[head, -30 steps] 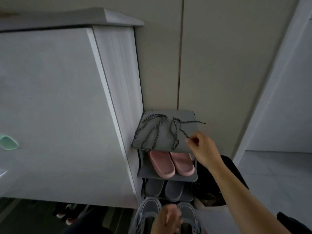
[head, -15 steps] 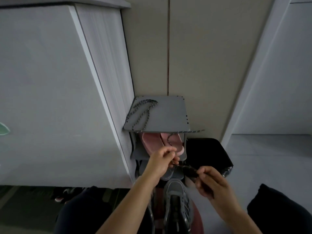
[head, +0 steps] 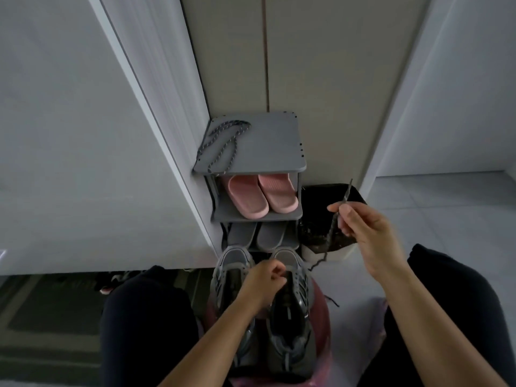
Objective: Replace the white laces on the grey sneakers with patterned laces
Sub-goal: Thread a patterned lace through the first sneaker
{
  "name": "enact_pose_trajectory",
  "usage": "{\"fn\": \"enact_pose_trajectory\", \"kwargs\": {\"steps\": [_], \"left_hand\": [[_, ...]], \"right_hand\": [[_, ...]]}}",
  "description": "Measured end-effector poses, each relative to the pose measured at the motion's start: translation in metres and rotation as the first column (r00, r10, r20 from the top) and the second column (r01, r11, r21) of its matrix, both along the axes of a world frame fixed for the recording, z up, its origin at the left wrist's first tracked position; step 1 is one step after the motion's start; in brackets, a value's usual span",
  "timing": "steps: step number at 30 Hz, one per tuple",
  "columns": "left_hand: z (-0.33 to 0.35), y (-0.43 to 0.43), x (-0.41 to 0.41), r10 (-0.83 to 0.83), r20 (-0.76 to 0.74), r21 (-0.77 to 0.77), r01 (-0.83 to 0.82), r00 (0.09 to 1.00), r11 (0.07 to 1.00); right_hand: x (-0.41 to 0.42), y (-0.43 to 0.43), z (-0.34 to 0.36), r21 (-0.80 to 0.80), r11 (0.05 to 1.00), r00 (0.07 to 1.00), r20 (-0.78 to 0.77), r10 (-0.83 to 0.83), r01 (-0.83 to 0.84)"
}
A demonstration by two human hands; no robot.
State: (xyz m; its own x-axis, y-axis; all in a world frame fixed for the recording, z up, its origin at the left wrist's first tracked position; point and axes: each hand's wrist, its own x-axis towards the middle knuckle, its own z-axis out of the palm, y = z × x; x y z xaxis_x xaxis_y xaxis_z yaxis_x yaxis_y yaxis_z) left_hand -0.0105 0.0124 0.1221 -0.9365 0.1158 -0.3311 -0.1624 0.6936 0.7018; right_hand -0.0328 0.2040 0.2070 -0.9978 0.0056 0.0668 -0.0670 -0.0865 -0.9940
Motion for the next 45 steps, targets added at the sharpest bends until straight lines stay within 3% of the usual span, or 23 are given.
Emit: {"fn": "enact_pose_trajectory", "kwargs": {"steps": [3, 6, 9, 11, 15, 19, 28, 33, 35, 38, 41, 45], "left_hand": [[-0.014, 0.002, 0.007, -0.088, -0.146, -0.156, 0.065, 0.985, 0.986], [-0.027, 0.003, 0.007, -0.091, -0.149, -0.167, 0.065, 0.985, 0.984], [-0.038, 0.007, 0.004, -0.06, -0.138, -0.183, 0.034, 0.989, 0.983], [-0.041, 0.011, 0.001, 0.009, -0.139, -0.165, -0.033, 0.99, 0.986], [-0.045, 0.013, -0.007, 0.123, -0.115, -0.073, -0.131, 0.986, 0.989], [-0.053, 0.012, -0.01, 0.168, -0.067, -0.025, -0.17, 0.984, 0.985], [-0.057, 0.022, -0.001, 0.248, -0.1, 0.008, -0.248, 0.964, 0.969], [-0.047, 0.014, 0.005, 0.408, -0.001, 0.29, -0.391, 0.913, 0.874], [-0.043, 0.008, 0.001, 0.373, -0.12, 0.223, -0.341, 0.92, 0.913], [-0.03, 0.002, -0.018, 0.185, -0.235, 0.07, -0.173, 0.954, 0.982], [-0.02, -0.006, -0.038, 0.062, -0.232, -0.065, -0.079, 0.971, 0.995], [-0.014, -0.022, -0.05, 0.163, -0.07, 0.038, -0.16, 0.984, 0.986]], "right_hand": [[-0.007, 0.003, -0.017, 0.388, 0.921, 0.999, 0.017, -0.041, 0.031], [-0.007, 0.003, -0.047, 0.412, 0.89, 0.972, 0.2, 0.122, -0.197], [-0.005, 0.001, -0.077, 0.611, 0.708, 0.93, 0.308, 0.198, -0.353], [-0.003, -0.005, -0.089, 0.688, 0.622, 0.925, 0.321, 0.201, -0.374], [-0.006, -0.012, -0.104, 0.78, 0.54, 0.948, 0.284, 0.142, -0.314], [-0.009, -0.012, -0.112, 0.81, 0.509, 0.955, 0.277, 0.108, -0.292], [-0.012, -0.016, -0.122, 0.759, 0.598, 0.962, 0.257, 0.089, -0.258], [-0.016, -0.021, -0.112, 0.741, 0.627, 0.968, 0.223, 0.11, -0.242], [-0.022, -0.027, -0.106, 0.782, 0.557, 0.96, 0.207, 0.19, -0.279], [-0.034, -0.041, -0.098, 0.831, 0.443, 0.925, 0.204, 0.321, -0.337], [-0.043, -0.054, -0.09, 0.792, 0.466, 0.902, 0.236, 0.361, -0.394], [-0.048, -0.064, -0.091, 0.728, 0.539, 0.902, 0.281, 0.329, -0.424]]}}
